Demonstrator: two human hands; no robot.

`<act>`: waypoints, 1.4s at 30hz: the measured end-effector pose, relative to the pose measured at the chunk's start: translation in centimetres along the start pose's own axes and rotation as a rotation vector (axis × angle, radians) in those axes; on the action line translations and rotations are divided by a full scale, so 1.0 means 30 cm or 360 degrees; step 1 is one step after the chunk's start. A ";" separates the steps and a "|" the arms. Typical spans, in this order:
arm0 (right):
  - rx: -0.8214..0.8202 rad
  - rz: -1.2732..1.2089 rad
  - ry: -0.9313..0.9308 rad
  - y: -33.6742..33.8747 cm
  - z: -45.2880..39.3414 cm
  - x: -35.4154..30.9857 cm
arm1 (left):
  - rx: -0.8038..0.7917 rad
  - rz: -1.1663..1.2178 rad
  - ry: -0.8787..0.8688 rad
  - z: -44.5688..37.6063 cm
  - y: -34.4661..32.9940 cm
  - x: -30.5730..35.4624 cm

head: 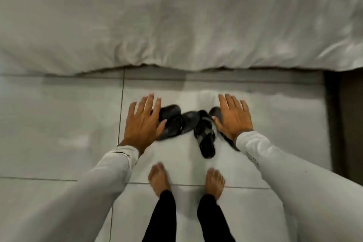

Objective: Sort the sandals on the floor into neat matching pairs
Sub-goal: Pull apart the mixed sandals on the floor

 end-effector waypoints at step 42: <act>0.0104 -0.0554 0.0260 -0.726 -0.565 -0.660 | -0.0647 0.0024 0.0412 -0.148 -0.989 -0.693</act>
Point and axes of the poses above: each hand's wrist, its own z-axis away from the middle knuckle, its own y-axis out of the back of the hand, x = y × z, the point moved 4 cm from there along -z, towards the middle knuckle, and after that the axes turned 5 degrees about x, right-handed, at the moved point
